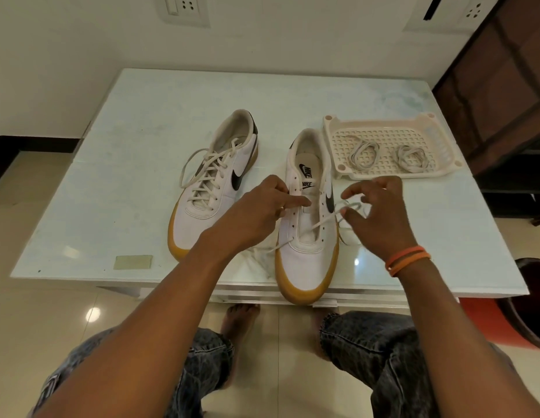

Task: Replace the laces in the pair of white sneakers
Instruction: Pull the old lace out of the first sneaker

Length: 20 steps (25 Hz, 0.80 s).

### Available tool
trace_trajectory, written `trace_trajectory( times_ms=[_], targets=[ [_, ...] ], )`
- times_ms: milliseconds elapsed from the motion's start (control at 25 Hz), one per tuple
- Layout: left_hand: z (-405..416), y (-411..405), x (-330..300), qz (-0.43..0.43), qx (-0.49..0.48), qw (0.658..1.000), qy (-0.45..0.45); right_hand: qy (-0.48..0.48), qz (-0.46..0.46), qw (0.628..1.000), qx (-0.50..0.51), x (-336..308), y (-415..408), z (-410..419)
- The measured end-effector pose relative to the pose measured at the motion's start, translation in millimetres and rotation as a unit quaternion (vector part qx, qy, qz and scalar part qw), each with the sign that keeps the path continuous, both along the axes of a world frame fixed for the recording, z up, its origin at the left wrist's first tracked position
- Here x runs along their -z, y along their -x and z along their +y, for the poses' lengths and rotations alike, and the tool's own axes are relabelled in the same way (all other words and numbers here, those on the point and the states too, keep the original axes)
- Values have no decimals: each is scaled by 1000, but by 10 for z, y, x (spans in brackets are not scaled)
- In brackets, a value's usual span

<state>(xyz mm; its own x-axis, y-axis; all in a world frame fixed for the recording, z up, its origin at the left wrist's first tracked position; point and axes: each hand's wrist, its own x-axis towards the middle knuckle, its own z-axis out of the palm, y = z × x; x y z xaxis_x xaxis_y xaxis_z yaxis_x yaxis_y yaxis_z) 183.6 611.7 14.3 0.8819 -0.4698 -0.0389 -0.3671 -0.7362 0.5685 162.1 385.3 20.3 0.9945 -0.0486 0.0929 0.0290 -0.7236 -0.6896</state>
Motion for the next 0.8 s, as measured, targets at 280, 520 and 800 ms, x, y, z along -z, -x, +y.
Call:
trace_trajectory(
  times_ms=[280,520,800],
  targets=[
    [33,-39,-71,35,-4,999,-8,196,63,972,-114,43,178,444],
    [80,-36,-93,53,-11,998,11,8,29,998,48,-64,-88,-234],
    [66,-59,-47,44,-12,999,15,105,22,992,-69,-37,82,214]
  ],
)
